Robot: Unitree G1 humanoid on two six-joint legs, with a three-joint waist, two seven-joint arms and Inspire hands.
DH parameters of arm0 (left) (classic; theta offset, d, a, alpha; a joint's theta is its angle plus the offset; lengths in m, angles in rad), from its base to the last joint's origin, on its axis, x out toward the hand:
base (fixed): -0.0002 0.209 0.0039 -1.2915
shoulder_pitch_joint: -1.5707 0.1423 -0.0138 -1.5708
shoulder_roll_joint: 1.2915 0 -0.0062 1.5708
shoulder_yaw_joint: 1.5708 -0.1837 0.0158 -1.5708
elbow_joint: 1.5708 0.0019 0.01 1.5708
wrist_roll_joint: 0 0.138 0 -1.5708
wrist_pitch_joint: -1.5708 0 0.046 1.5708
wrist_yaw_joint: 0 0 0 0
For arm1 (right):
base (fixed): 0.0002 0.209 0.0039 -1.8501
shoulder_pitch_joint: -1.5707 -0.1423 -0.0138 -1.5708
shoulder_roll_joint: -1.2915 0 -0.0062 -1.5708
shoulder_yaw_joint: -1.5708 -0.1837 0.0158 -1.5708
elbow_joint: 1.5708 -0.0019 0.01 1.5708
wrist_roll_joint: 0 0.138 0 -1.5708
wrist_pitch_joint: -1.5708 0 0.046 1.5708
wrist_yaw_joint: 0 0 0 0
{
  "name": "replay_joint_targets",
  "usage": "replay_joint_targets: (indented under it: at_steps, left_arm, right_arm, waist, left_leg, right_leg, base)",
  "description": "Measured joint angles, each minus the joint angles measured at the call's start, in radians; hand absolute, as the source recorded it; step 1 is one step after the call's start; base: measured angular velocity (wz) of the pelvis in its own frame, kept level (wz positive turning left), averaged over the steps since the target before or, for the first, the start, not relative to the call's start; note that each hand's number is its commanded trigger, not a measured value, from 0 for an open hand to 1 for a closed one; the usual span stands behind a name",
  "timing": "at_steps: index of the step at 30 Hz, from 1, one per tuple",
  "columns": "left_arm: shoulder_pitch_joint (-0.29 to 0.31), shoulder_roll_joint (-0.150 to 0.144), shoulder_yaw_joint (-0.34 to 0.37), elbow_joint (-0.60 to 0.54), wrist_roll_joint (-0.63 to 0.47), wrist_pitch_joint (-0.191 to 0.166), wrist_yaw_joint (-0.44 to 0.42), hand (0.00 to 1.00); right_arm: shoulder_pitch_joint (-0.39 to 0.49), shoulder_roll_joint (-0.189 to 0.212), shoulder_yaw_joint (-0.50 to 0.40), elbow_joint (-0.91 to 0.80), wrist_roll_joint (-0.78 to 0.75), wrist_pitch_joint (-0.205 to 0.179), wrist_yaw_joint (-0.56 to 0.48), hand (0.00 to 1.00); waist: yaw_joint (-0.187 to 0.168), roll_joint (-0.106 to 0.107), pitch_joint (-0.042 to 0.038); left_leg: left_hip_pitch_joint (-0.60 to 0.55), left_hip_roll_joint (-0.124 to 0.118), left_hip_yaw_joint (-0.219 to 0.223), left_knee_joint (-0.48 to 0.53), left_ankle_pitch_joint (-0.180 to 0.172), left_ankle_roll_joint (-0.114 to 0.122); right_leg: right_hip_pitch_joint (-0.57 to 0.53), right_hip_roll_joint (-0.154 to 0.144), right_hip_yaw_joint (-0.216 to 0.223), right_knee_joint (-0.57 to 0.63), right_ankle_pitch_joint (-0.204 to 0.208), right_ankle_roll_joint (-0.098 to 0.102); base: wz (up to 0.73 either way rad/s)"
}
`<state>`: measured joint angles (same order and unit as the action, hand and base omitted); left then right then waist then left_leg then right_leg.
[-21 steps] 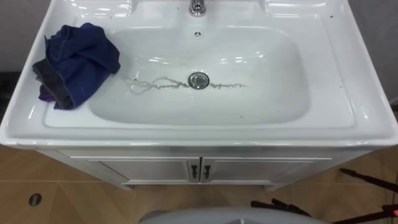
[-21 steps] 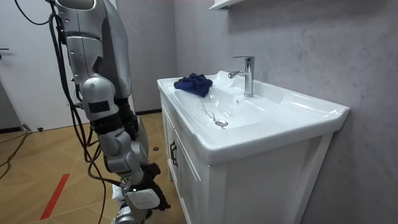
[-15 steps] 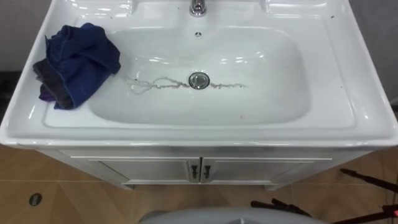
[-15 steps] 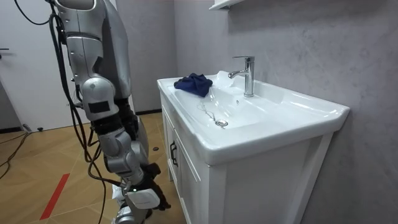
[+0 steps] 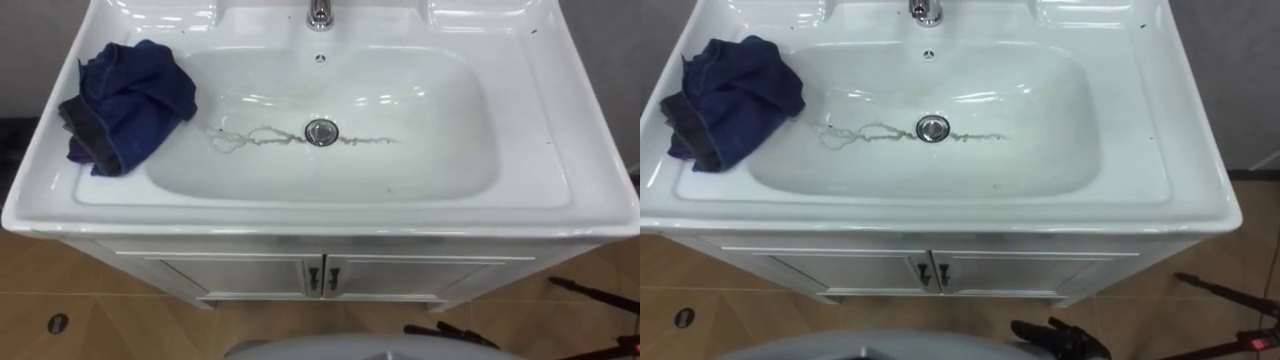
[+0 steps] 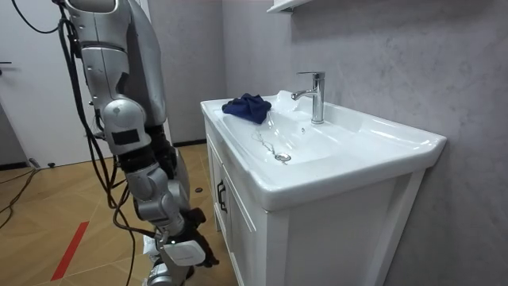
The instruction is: Wipe basin
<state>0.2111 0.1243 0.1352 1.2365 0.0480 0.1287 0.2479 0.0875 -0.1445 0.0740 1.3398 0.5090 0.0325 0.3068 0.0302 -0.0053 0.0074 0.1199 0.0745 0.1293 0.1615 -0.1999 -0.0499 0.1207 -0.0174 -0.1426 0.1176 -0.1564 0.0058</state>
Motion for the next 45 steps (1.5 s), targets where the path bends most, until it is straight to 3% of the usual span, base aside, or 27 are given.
replay_joint_targets:
  at_steps: [4,7,11,15,17,20,23,25,29,34,40,45]
  left_arm:
    - [0.005,0.000,0.065,-0.009,-0.045,-0.012,0.054,0.00]
    - [0.018,0.001,0.129,-0.068,-0.141,-0.025,0.112,0.00]
    - [0.030,0.006,0.178,-0.170,-0.250,-0.070,0.239,0.00]
    - [0.034,0.014,0.184,-0.269,-0.345,-0.128,0.355,0.00]
    - [0.043,0.013,0.198,-0.347,-0.355,-0.137,0.407,0.00]
    - [0.054,0.018,0.205,-0.461,-0.370,-0.183,0.499,0.00]
    - [0.053,0.024,0.214,-0.523,-0.371,-0.220,0.561,0.00]
    - [0.058,0.025,0.233,-0.614,-0.371,-0.222,0.602,0.00]
    - [0.047,0.076,0.258,-0.744,-0.336,-0.292,0.668,0.00]
    - [0.032,0.097,0.296,-0.886,-0.249,-0.313,0.718,0.00]
    - [0.008,0.122,0.297,-1.001,-0.124,-0.350,0.752,0.00]
    - [-0.027,0.134,0.295,-1.089,-0.025,-0.374,0.773,0.00]
  right_arm:
    - [0.000,-0.001,0.000,0.001,0.002,0.006,-0.003,0.00]
    - [0.003,-0.002,0.003,-0.009,0.007,0.012,-0.008,0.00]
    - [0.005,-0.005,0.002,-0.012,-0.003,0.013,-0.019,0.00]
    - [0.011,-0.016,0.004,-0.026,-0.014,0.012,-0.035,0.00]
    - [0.016,-0.017,0.001,-0.043,-0.033,0.012,-0.038,0.00]
    - [0.021,-0.025,0.002,-0.069,-0.081,0.011,-0.045,0.00]
    - [0.024,-0.032,0.001,-0.074,-0.084,0.010,-0.046,0.00]
    - [0.043,-0.031,-0.001,-0.099,-0.081,0.010,-0.052,0.00]
    - [0.043,-0.032,-0.013,-0.110,-0.132,-0.005,-0.053,0.00]
    - [0.052,-0.031,-0.038,-0.115,-0.156,-0.023,-0.046,0.00]
    - [0.062,-0.036,-0.040,-0.119,-0.163,-0.058,-0.046,0.00]
    - [0.068,-0.038,-0.048,-0.135,-0.163,-0.066,-0.047,0.00]
  waist:
    - [0.008,0.003,-0.0023]
    - [0.010,0.003,-0.0032]
    - [0.017,0.004,-0.0041]
    - [0.047,0.014,-0.0086]
    - [0.055,0.015,-0.0090]
    - [0.057,0.017,-0.0107]
    - [0.061,0.024,-0.0157]
    - [0.064,0.023,-0.0165]
    - [0.070,0.025,-0.0170]
    - [0.058,0.032,-0.0161]
    - [0.050,0.049,-0.0047]
    - [0.033,0.055,-0.0034]
  left_leg:
    - [0.009,0.002,0.002,-0.003,-0.003,-0.001]
    - [0.009,0.001,-0.003,-0.003,-0.004,-0.001]
    - [-0.003,-0.002,-0.025,0.003,-0.004,0.000]
    - [-0.004,-0.002,-0.025,0.003,-0.004,0.000]
    - [-0.004,-0.002,-0.032,0.003,-0.004,0.000]
    - [-0.006,-0.006,-0.042,0.003,-0.004,0.000]
    - [-0.005,-0.012,-0.060,0.003,-0.004,0.000]
    - [-0.004,-0.017,-0.081,0.002,-0.004,0.000]
    - [0.000,-0.017,-0.081,0.002,-0.004,0.001]
    - [-0.001,-0.019,-0.093,0.001,-0.005,0.002]
    - [0.004,-0.021,-0.117,0.001,-0.007,0.006]
    - [-0.004,-0.022,-0.115,0.000,-0.007,0.006]
  right_leg:
    - [0.001,0.002,-0.001,0.001,0.000,0.000]
    - [0.003,0.002,-0.005,0.002,0.000,0.000]
    - [0.003,-0.001,-0.025,0.001,0.000,0.000]
    - [0.001,-0.001,-0.025,0.000,0.000,0.000]
    - [0.001,-0.001,-0.028,0.000,0.000,0.000]
    - [0.001,-0.004,-0.035,0.001,0.000,0.001]
    - [0.001,-0.008,-0.033,0.001,-0.002,0.003]
    - [0.002,-0.010,-0.035,0.003,-0.002,0.004]
    - [0.002,-0.010,-0.034,0.004,-0.002,0.004]
    - [0.001,-0.010,-0.032,0.004,-0.003,0.005]
    - [-0.003,-0.009,-0.021,0.009,-0.003,0.005]
    - [-0.017,-0.009,-0.016,0.017,-0.004,0.006]
  base:
    - [-0.02]
    - [0.01]
    - [0.12]
    - [0.02]
    - [0.02]
    - [0.06]
    - [0.01]
    - [0.00]
    - [-0.02]
    - [-0.01]
    - [-0.06]
    - [-0.01]
